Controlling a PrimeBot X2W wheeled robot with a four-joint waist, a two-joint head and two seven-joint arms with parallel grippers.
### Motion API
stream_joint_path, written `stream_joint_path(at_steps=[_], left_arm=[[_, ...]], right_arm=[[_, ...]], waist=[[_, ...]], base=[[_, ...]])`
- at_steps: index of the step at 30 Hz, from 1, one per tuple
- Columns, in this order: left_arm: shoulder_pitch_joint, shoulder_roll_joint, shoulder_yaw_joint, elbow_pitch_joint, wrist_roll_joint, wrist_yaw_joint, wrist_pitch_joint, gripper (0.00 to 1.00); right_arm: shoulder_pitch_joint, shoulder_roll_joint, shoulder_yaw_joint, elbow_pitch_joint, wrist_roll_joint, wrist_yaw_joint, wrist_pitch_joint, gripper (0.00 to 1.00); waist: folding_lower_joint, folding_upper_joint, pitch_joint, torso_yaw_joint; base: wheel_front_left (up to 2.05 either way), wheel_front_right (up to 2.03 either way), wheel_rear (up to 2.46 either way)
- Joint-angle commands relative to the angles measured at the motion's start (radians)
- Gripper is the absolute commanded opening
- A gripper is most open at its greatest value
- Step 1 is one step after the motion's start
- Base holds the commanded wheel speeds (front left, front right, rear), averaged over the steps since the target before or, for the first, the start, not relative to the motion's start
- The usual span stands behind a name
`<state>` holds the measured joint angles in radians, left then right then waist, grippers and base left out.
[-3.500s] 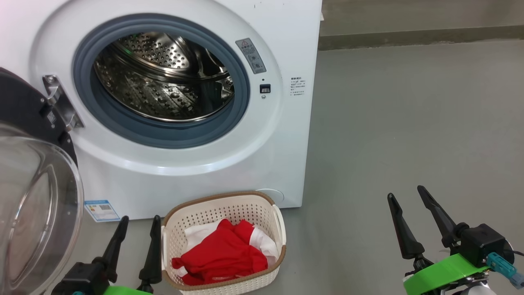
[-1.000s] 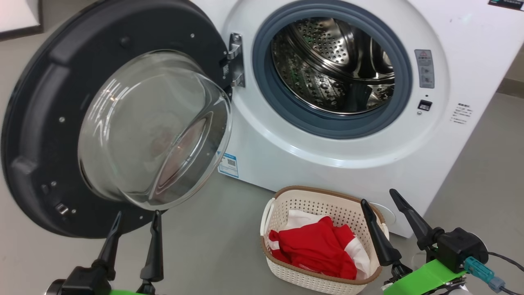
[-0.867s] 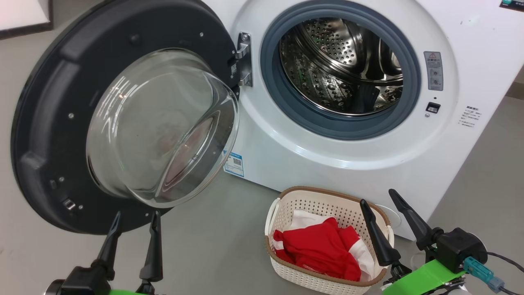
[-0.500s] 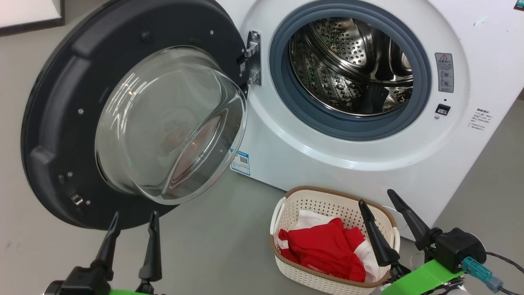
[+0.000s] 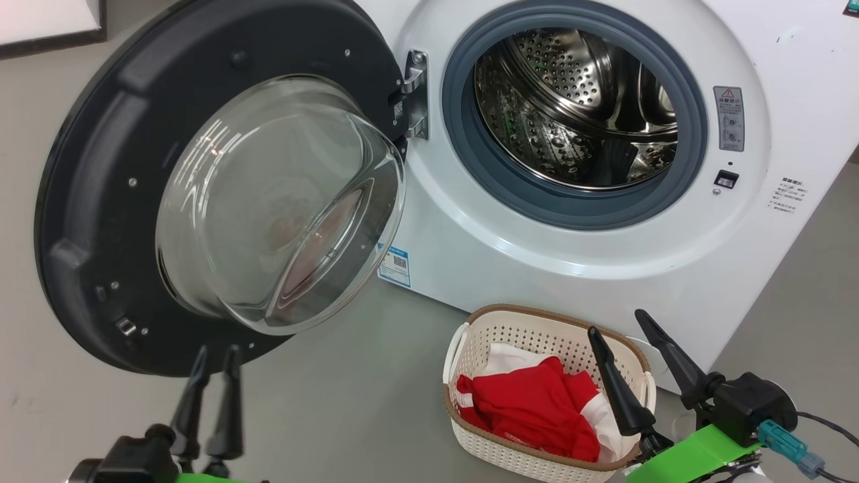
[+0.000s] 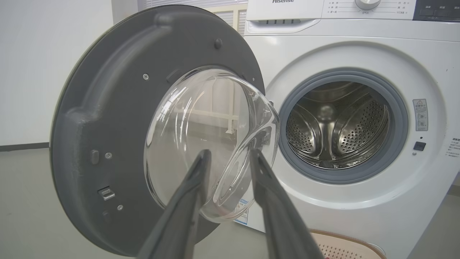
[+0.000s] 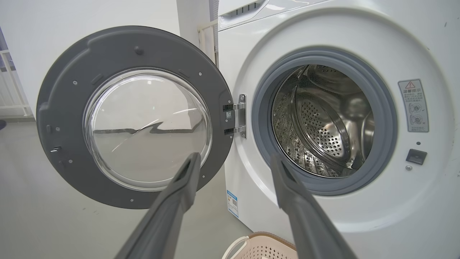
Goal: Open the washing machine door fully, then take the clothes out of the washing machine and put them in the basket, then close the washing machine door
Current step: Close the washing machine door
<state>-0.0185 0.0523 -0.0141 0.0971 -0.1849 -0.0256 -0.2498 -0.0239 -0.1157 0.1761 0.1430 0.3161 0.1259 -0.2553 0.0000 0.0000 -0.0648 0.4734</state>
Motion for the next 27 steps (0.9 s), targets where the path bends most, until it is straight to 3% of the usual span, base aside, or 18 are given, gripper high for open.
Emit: stream_joint_path(at_steps=[1,10,17,23,27], left_arm=[[-0.028,0.021,0.031,-0.036,0.011,0.008,-0.012,0.00],[-0.166,0.075,0.118,-0.099,0.013,0.039,-0.012,0.00],[-0.359,0.149,0.238,-0.064,-0.027,0.060,-0.012,0.00],[-0.514,0.177,0.348,0.086,-0.157,0.042,-0.012,0.00],[-0.617,0.211,0.438,0.272,-0.267,0.039,0.009,0.00]], right_arm=[[-0.037,-0.008,0.018,-0.024,0.007,0.005,-0.006,1.00],[-0.037,-0.011,0.015,-0.021,0.006,0.005,-0.006,1.00],[-0.047,-0.021,0.029,-0.015,0.009,0.005,-0.006,1.00],[-0.052,-0.028,0.032,-0.009,0.013,0.005,-0.006,1.00],[-0.055,-0.034,0.037,-0.008,0.014,0.005,-0.006,1.00]], waist=[[0.0000,0.0000,0.000,0.000],[0.0000,0.0000,0.006,0.003],[0.0000,0.0000,0.012,-0.021],[0.0000,0.0000,0.017,-0.053],[0.0000,0.0000,0.022,-0.074]], base=[[0.00,0.00,0.00],[0.00,0.00,0.00],[0.00,0.00,0.00],[0.00,0.00,0.00],[0.00,0.00,0.00]])
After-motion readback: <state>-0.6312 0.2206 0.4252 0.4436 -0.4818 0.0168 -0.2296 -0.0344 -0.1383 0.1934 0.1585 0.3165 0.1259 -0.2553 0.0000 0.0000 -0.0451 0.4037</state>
